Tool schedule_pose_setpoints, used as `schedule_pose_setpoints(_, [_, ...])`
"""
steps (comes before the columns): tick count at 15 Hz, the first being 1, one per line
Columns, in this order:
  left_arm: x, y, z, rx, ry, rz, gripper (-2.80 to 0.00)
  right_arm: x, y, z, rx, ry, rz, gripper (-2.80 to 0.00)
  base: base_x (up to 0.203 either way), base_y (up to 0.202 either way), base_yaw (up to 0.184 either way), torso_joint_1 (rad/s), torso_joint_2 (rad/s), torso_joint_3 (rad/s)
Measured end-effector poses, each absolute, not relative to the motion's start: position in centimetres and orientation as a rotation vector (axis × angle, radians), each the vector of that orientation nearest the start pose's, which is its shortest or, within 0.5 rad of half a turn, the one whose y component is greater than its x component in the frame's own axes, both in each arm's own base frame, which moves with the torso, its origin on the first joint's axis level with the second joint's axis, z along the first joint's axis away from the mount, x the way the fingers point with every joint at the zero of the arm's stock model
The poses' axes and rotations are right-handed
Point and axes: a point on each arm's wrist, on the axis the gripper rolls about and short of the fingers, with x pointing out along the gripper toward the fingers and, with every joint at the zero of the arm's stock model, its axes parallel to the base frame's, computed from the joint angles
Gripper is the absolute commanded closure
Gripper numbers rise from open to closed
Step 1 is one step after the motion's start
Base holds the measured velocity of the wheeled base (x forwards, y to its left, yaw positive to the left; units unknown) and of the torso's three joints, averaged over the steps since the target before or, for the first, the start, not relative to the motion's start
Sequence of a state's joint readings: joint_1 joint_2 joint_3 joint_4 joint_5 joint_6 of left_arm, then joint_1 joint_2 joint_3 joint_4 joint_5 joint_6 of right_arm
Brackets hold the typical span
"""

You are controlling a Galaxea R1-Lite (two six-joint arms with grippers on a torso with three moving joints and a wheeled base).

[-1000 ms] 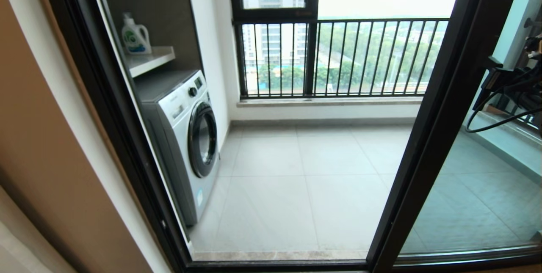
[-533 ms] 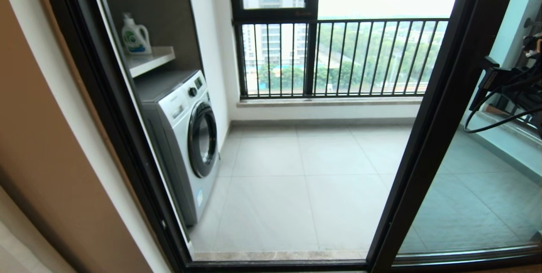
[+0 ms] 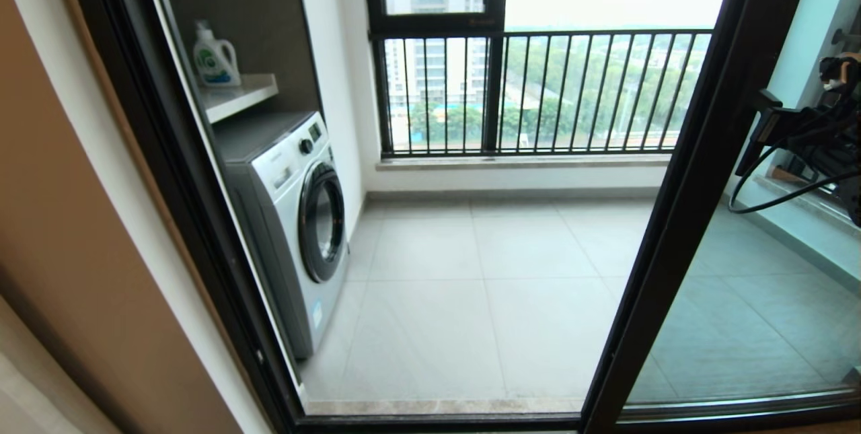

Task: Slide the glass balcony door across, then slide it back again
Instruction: Close the slid door

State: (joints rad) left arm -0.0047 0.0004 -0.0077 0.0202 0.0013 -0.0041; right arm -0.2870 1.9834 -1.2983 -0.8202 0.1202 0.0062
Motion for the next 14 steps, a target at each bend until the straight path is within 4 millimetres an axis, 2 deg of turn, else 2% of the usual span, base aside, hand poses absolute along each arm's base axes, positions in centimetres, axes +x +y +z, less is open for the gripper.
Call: schedule_pose_setpoints(14, [-2.3, 0.0, 7.6, -0.004, 0.012, -0.003, 0.0, 39.3, -7.3, 23.4, -0.046, -0.117, -0.114, 0.0, 0.0, 0.0, 0.0, 0.0, 0.0, 0.0])
